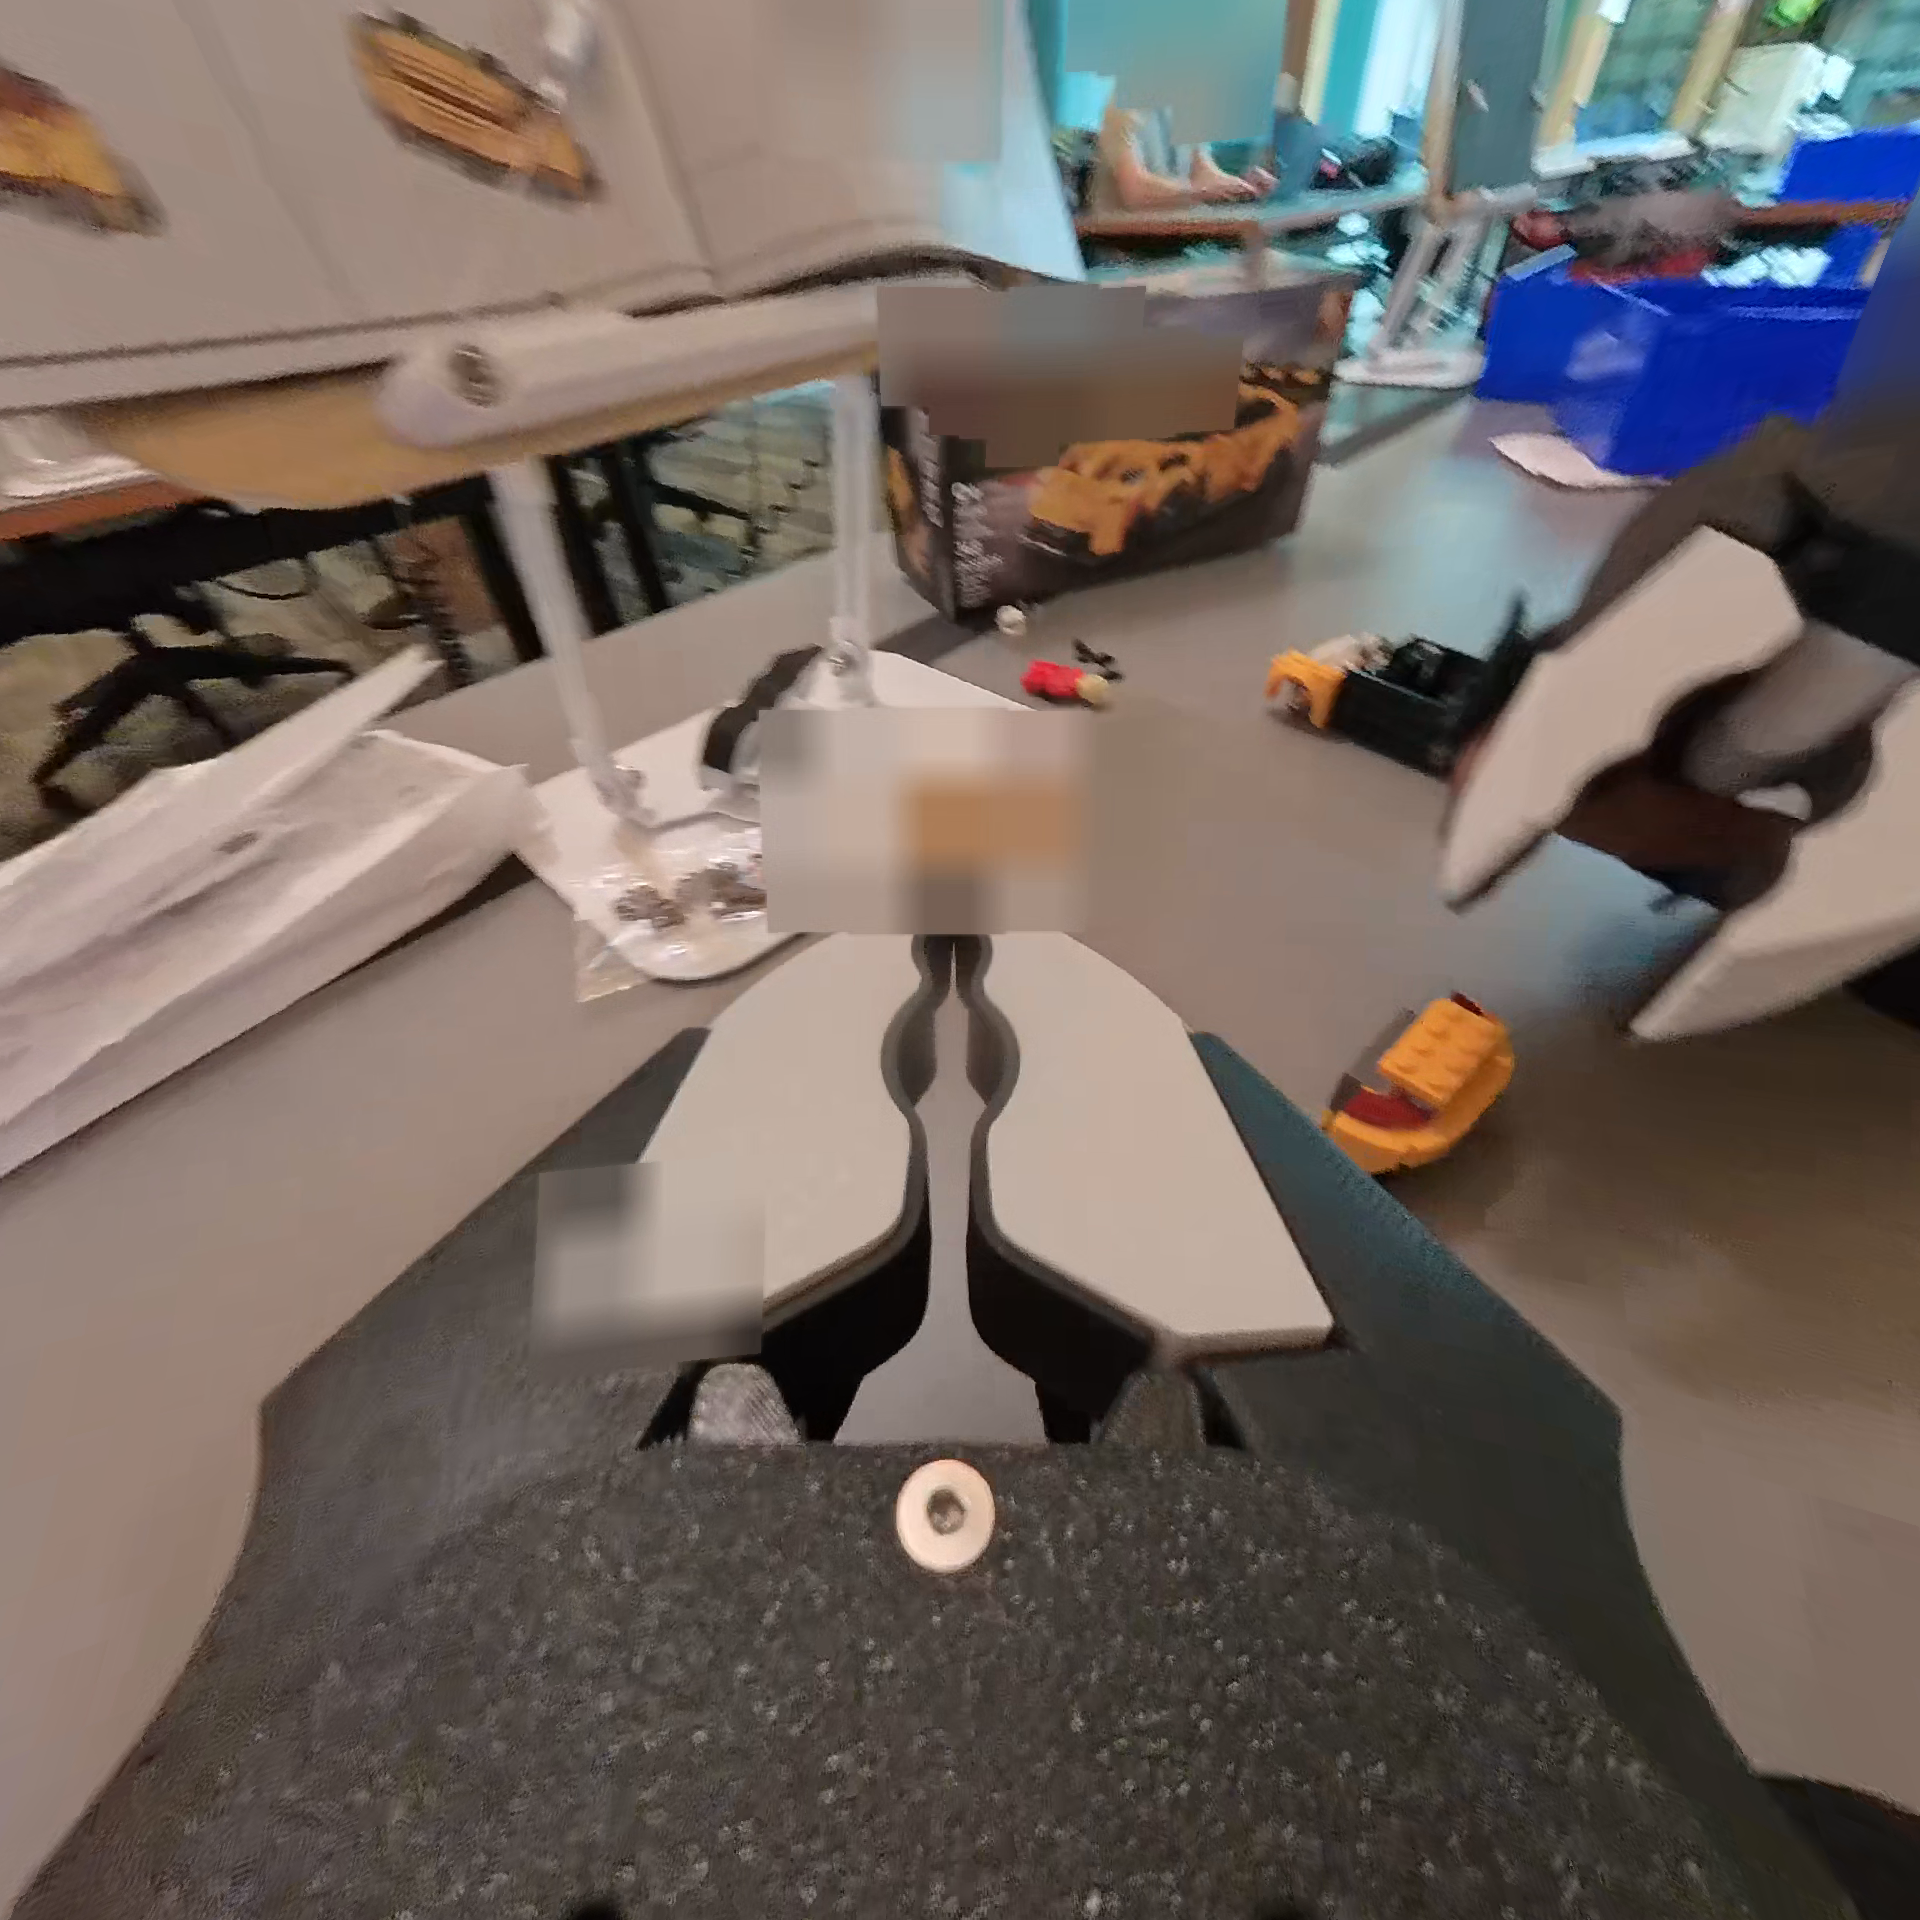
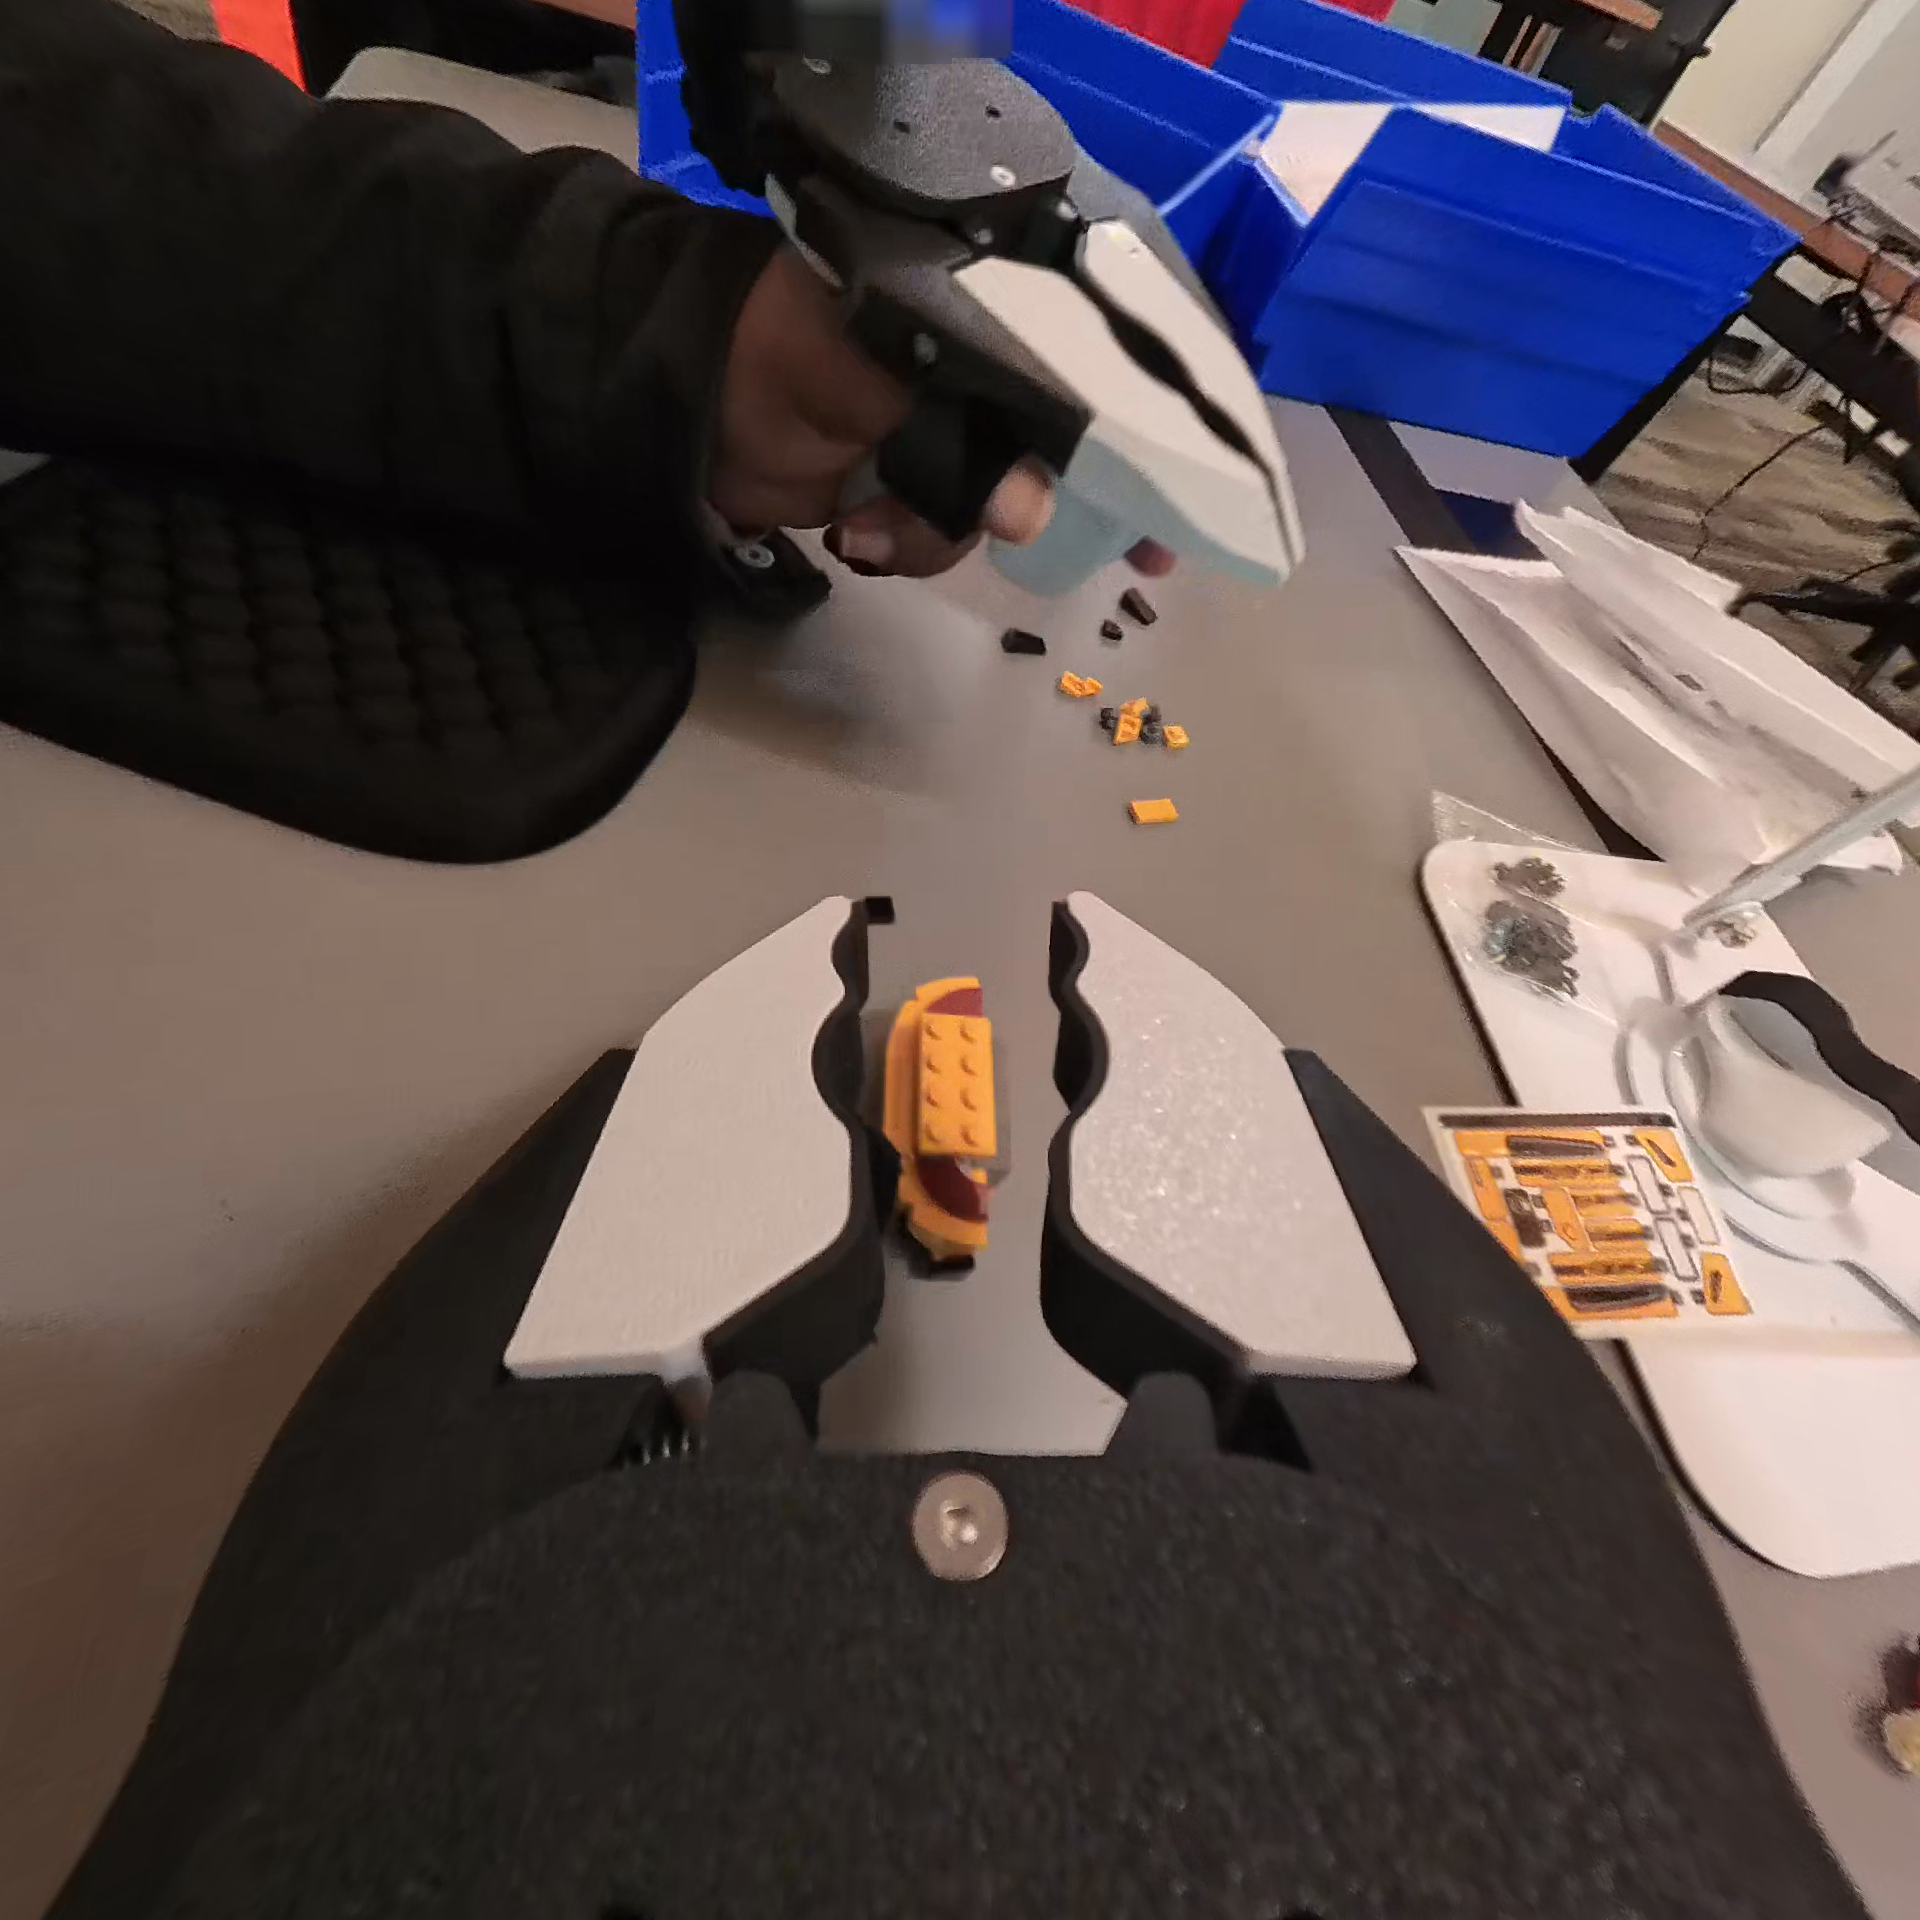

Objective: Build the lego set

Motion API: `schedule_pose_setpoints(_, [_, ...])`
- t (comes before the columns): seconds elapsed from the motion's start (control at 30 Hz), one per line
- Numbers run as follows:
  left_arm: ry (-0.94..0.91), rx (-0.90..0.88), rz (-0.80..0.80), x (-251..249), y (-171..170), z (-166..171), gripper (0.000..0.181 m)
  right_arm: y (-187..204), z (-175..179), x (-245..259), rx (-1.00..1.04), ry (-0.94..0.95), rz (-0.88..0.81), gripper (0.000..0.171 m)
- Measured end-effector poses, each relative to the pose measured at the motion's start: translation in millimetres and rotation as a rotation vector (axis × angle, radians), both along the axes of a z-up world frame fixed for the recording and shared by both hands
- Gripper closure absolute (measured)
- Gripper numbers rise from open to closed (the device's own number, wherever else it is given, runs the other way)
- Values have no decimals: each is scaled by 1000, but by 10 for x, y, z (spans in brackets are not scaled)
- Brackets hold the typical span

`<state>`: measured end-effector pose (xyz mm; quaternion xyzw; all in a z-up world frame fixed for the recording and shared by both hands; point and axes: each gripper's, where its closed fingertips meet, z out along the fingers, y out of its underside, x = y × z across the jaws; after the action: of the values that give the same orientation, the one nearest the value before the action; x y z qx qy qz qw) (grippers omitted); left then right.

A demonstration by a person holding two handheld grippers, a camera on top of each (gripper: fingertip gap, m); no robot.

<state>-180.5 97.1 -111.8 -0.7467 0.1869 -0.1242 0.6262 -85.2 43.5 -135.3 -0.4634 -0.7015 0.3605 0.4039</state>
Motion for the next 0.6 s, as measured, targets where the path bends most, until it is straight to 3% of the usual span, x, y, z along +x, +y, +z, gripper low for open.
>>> schedule_pose_setpoints(0.17, [-48, 71, 118, -259, -61, 68, 181, -178, -48, -52, -14, -58, -5, 148])
schedule_pose_setpoints(0.33, [-83, 81, 101, -227, -90, 43, 181, -188, -128, -110, -4, -121, -49, 164])
schedule_pose_setpoints(0.6, [-155, 45, 101, -272, -66, -4, 181, -93, -260, -270, 44, -284, -64, 171])
